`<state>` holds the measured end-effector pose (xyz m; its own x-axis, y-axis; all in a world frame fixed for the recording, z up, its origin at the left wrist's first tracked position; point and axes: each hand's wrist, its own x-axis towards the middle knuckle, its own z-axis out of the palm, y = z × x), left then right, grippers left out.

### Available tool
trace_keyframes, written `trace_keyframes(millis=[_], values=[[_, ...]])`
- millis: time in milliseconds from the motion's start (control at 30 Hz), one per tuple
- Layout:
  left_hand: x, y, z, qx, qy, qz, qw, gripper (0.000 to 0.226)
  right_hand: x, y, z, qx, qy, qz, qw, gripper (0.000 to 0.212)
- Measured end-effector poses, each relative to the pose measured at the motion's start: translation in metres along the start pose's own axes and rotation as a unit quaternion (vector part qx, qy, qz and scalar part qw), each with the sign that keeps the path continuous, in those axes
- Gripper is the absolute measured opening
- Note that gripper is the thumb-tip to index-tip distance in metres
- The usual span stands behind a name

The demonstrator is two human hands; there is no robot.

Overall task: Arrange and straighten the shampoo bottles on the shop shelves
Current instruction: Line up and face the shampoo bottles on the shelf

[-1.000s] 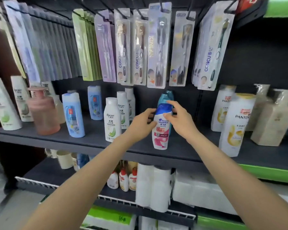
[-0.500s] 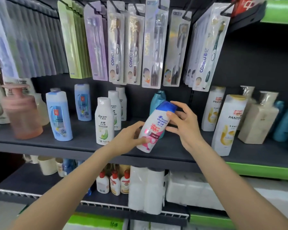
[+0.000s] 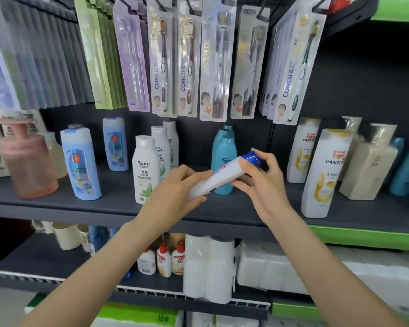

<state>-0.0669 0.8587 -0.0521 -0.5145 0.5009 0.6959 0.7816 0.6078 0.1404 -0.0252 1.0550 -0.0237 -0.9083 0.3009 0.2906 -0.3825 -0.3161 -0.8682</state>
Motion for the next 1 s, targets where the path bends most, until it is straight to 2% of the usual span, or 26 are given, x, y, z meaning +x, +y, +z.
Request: trace_keyframes(millis=[100, 200, 233, 400, 500, 567, 867, 1000], values=[[0.000, -0.006, -0.012, -0.137, -0.095, -0.057, 0.984, 0.056, 0.003, -0.004, -0.005, 0.037, -0.025, -0.006, 0.999, 0.035], [0.000, -0.003, -0.022, -0.256, -0.103, -0.084, 0.957, 0.055, 0.005, -0.007, -0.009, 0.059, -0.070, -0.001, 0.996, 0.036], [0.000, -0.002, -0.022, -0.246, -0.087, -0.079, 0.962, 0.056, 0.006, -0.007, -0.010, 0.054, -0.081, -0.001, 0.995, 0.038], [-0.001, -0.007, -0.018, -0.051, 0.001, -0.037, 0.998, 0.064, 0.007, 0.001, -0.019, 0.027, -0.085, 0.017, 0.996, 0.049], [-0.004, -0.009, -0.015, 0.063, 0.022, 0.023, 0.998, 0.066, 0.007, 0.006, -0.022, 0.026, -0.086, 0.026, 0.996, 0.052], [-0.005, -0.009, -0.015, 0.080, 0.019, 0.025, 0.996, 0.066, 0.008, 0.007, -0.022, 0.027, -0.085, 0.027, 0.996, 0.052], [-0.002, -0.008, -0.015, -0.035, -0.010, -0.021, 0.999, 0.063, 0.006, 0.007, -0.026, 0.014, -0.085, 0.017, 0.996, 0.046], [-0.001, -0.001, -0.019, -0.186, -0.044, -0.090, 0.977, 0.051, 0.007, 0.006, -0.024, 0.033, -0.085, 0.014, 0.996, 0.044]])
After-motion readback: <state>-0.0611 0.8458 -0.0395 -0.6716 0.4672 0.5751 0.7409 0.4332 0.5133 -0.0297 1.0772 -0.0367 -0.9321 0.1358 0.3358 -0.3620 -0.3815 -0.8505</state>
